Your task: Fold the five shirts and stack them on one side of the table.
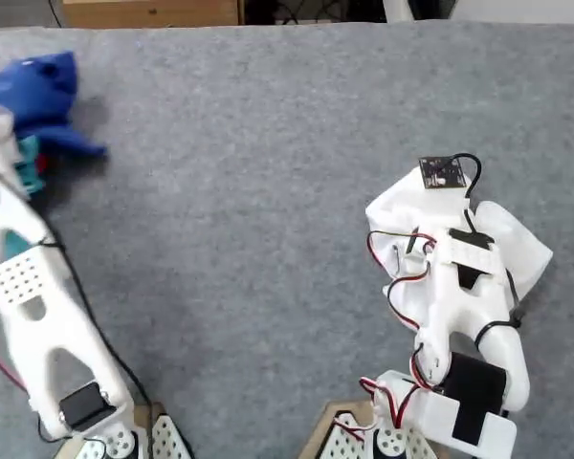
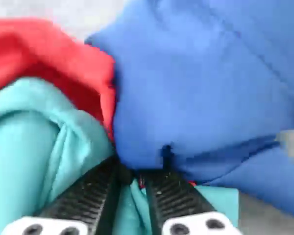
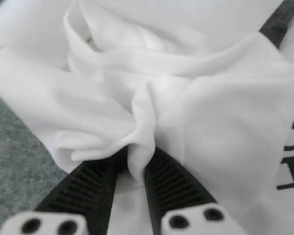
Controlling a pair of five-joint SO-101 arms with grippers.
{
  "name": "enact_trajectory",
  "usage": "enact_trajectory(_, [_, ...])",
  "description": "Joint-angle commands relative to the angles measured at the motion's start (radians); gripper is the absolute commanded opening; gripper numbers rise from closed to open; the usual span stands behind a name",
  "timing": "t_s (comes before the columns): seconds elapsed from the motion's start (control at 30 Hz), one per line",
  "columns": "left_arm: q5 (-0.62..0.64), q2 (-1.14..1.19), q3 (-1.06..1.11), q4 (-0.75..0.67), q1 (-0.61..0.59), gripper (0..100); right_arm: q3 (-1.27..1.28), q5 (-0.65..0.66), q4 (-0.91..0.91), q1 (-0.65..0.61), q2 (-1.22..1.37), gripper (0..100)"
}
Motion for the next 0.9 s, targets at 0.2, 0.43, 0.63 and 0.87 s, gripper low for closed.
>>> enact_trajectory(0.2, [-0.084, -0.258, -0.048, 0.311, -0.182, 6, 0.015, -0.002, -0.015, -0.021, -0.008, 1.5])
enact_trajectory(0.43, [0.048, -0.362, -0.048, 0.310, -0.291, 26, -0.010, -0.002, 0.112, -0.144, -0.171, 1.5])
enact_trajectory(0.63, [0.035, -0.413, -0.048, 0.310, -0.401, 26, -0.180, -0.008, 0.368, -0.563, -0.446, 1.5])
enact_trajectory(0.87, [-0.037, -0.430, -0.048, 0.310, -0.498, 26, -0.423, -0.002, 0.374, -1.046, -0.561, 1.5])
